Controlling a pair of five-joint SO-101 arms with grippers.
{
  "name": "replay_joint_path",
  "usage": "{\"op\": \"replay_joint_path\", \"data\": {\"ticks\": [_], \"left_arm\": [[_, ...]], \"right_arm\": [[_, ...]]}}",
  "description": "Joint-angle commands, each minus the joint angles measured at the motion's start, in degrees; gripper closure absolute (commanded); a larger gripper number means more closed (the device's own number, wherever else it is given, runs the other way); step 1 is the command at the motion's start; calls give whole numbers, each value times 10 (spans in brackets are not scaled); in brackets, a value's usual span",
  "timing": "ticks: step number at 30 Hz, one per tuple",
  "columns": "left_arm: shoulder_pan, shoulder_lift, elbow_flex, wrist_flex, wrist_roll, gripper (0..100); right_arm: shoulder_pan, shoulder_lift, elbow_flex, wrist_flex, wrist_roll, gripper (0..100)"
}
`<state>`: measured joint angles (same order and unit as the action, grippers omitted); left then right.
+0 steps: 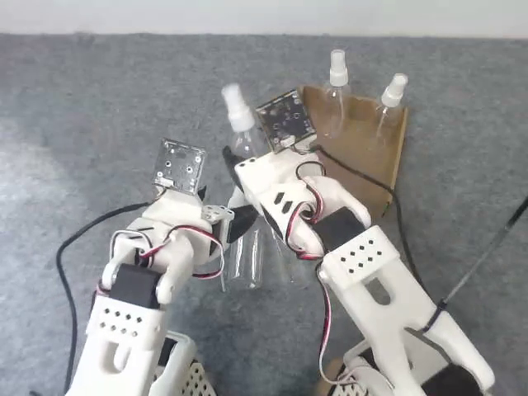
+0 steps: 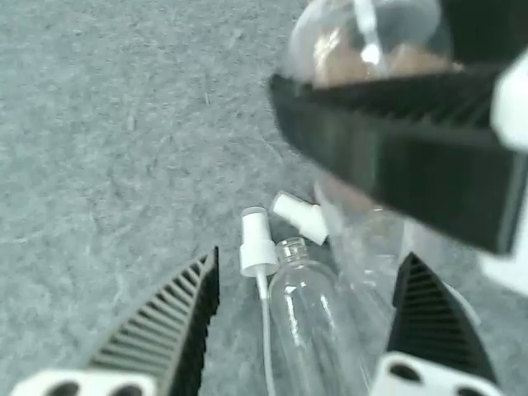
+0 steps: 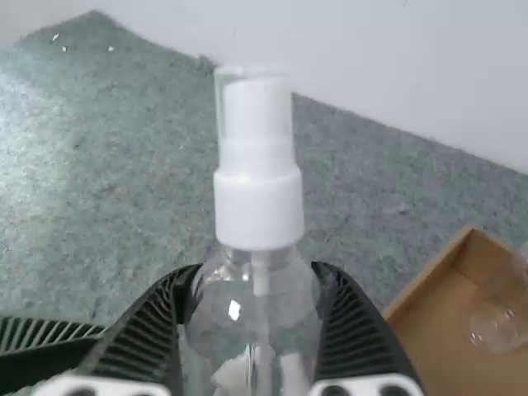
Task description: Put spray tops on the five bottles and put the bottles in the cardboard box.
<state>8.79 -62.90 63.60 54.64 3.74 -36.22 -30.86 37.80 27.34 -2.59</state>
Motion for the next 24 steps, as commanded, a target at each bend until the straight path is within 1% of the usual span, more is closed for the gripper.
{"op": "replay_joint_path", "data": {"ticks": [1, 5, 8, 12, 14, 18, 20, 22, 24], "left_arm": [[2, -4, 20, -66, -4, 685], [-1, -4, 21, -68, -4, 685], [-1, -4, 21, -68, -4, 685], [-1, -4, 22, -67, -4, 685], [-1, -4, 22, -67, -4, 685], [-1, -4, 31, -69, -4, 687], [-1, -4, 36, -68, -4, 687], [-3, -4, 37, -68, -4, 688], [-21, -4, 37, -69, -2, 688]], "right_arm": [[-24, -73, -57, 73, -8, 993], [-44, -129, -55, 120, -7, 993], [-38, -150, -55, 130, -4, 993], [4, -139, -55, 120, -3, 993], [38, -125, -59, 105, -1, 993], [117, -68, -79, 58, 50, 993], [147, -31, -96, 36, 52, 993], [162, 13, -113, 16, 52, 993], [167, 61, -130, -2, 55, 993]]}}
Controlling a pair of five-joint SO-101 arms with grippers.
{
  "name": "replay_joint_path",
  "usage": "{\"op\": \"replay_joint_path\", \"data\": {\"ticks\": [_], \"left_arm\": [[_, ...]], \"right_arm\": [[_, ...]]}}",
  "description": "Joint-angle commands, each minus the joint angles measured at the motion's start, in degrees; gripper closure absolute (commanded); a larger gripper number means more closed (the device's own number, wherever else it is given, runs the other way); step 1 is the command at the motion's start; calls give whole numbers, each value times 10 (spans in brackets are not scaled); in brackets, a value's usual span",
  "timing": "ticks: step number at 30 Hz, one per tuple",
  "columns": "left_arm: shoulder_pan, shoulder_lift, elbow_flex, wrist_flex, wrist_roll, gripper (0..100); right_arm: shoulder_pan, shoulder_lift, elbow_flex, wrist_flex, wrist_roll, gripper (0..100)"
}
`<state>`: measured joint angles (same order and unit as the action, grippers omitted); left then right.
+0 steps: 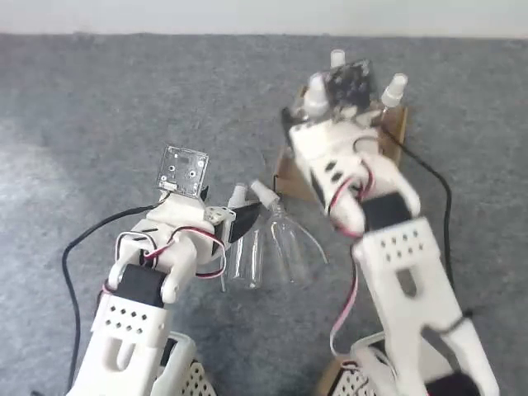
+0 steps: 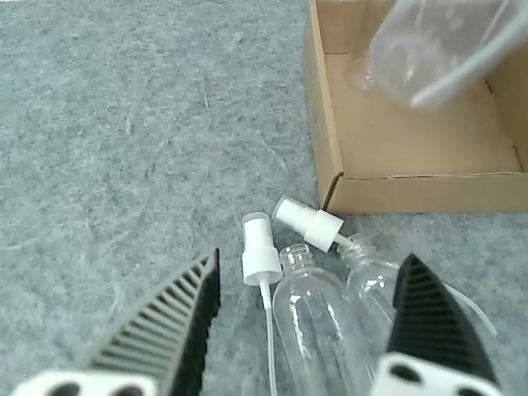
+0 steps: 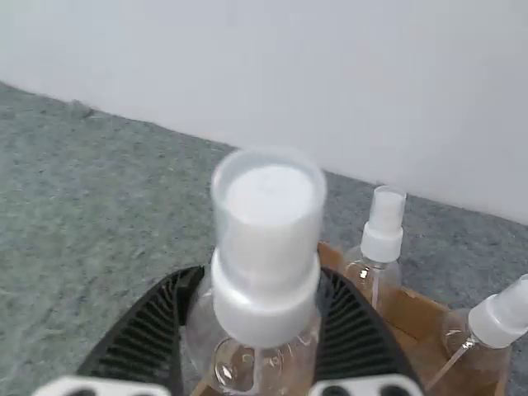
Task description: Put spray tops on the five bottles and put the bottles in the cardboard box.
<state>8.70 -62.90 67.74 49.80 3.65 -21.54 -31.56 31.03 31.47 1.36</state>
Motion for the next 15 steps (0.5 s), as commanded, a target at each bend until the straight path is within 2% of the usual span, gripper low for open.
{"op": "replay_joint_path", "data": {"ticks": [1, 5, 15], "left_arm": [[-35, -4, -4, -22, -1, 688], [-76, -4, -4, -39, 2, 688], [-76, -4, 22, -78, -2, 688]], "right_arm": [[22, 94, -69, -52, 15, 993], [33, 178, -91, -96, 15, 993], [62, 279, -93, -151, 15, 993]]}}
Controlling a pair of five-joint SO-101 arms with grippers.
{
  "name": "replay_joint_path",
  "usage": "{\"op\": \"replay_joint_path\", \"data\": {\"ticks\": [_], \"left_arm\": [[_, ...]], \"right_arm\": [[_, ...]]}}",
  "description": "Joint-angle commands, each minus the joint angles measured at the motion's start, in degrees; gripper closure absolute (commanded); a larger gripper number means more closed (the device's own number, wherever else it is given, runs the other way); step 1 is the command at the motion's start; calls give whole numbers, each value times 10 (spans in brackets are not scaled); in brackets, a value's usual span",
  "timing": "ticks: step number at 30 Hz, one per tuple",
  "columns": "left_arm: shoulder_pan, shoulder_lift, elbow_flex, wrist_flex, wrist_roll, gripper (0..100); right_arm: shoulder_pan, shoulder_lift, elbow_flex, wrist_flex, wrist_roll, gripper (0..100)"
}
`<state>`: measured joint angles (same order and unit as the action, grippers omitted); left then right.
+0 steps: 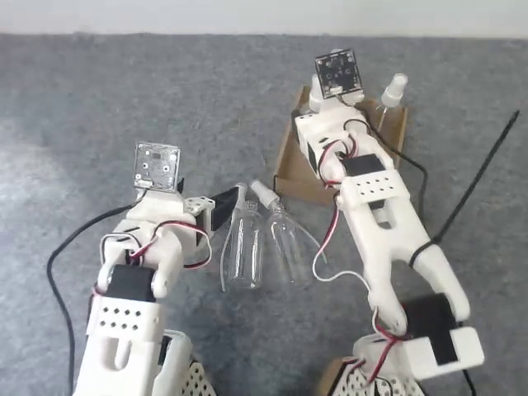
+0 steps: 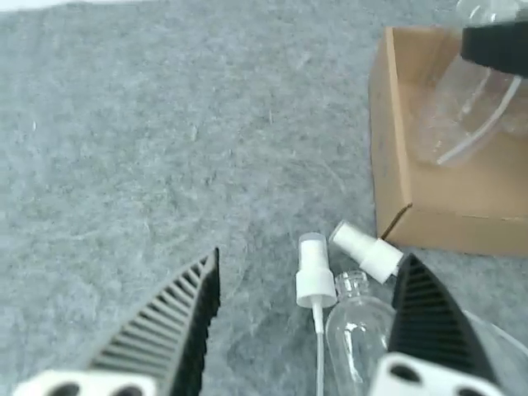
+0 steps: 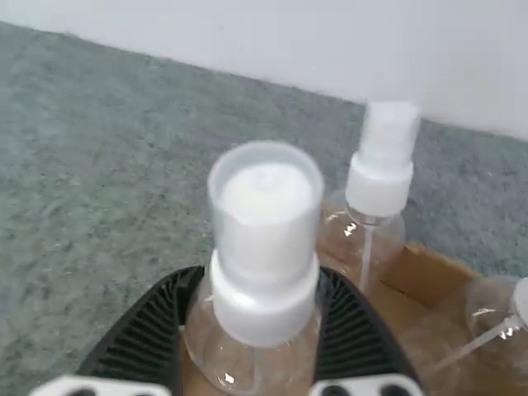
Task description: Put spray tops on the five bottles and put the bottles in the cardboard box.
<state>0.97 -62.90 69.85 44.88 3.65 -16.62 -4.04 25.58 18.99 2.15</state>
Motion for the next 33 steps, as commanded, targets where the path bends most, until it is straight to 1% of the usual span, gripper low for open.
{"op": "replay_joint_path", "data": {"ticks": [1, 12, 33], "left_arm": [[1, -4, 2, -30, -2, 688], [1, -4, 2, -29, -2, 688], [1, -4, 2, -27, -2, 688]], "right_arm": [[14, 8, -37, -36, 7, 993], [14, 78, -40, -114, 8, 993], [10, 88, -37, -107, 8, 991]]}}
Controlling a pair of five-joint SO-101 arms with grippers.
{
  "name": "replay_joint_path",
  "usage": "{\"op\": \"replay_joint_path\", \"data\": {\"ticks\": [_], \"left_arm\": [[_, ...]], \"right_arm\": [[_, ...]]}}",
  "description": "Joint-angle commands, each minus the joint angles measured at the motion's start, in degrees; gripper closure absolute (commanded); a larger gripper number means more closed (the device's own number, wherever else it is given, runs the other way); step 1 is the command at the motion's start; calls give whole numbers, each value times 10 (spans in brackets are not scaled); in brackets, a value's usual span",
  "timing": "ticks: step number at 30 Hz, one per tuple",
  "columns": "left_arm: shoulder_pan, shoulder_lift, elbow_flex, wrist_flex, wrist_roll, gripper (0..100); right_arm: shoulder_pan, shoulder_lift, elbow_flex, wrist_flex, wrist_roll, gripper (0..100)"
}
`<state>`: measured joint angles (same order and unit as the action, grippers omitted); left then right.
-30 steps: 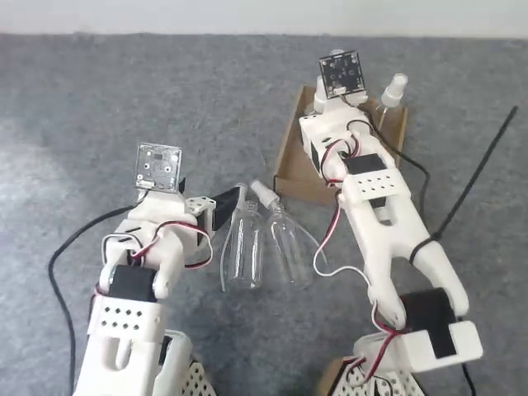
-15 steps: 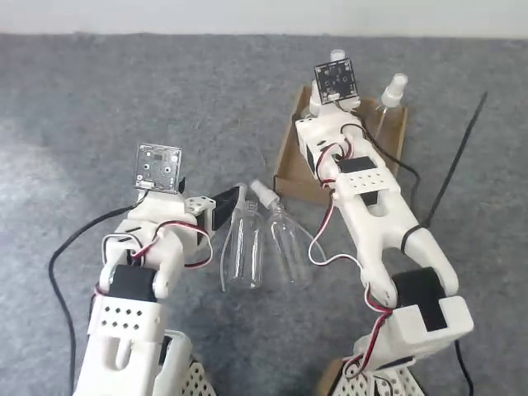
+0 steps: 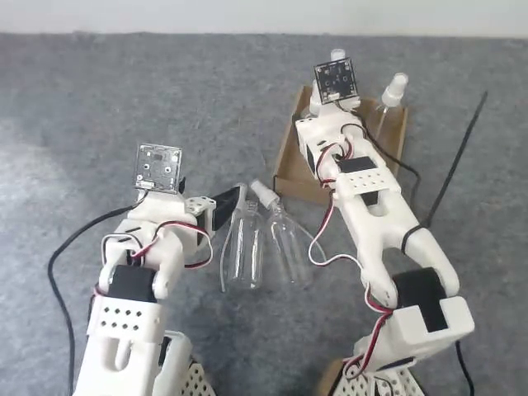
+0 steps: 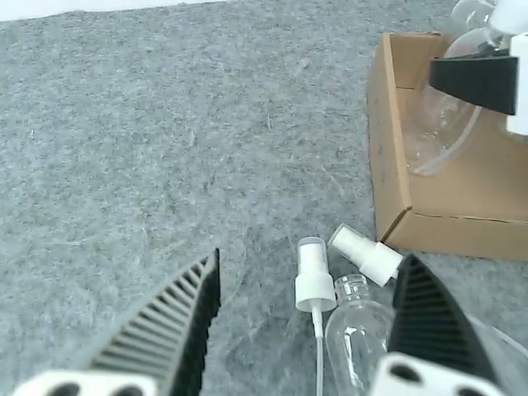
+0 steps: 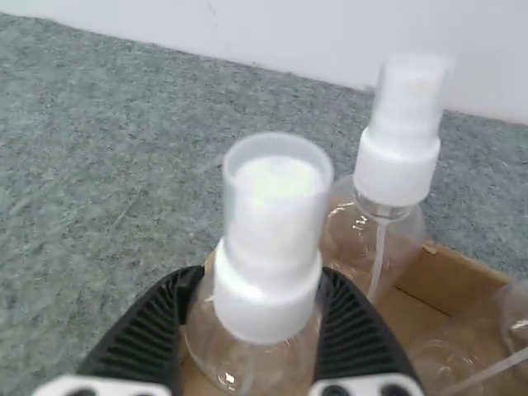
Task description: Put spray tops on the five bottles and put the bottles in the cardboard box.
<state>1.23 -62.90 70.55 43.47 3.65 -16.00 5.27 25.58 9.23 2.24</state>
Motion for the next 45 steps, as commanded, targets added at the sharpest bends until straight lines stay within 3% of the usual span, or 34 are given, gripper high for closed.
{"op": "replay_joint_path", "data": {"ticks": [1, 10, 17, 22, 45], "left_arm": [[-2, -4, -5, -13, -2, 688], [-2, -4, -5, -13, -2, 688], [-2, -4, -5, -13, -2, 688], [-2, -4, -5, -13, -2, 688], [-3, -4, -4, -15, -2, 688]], "right_arm": [[3, -5, -36, -9, 7, 991], [2, -5, -36, 9, 7, 987], [3, -5, -36, 11, 7, 823], [2, -5, -36, 11, 7, 760], [2, -47, -35, 37, 7, 753]]}}
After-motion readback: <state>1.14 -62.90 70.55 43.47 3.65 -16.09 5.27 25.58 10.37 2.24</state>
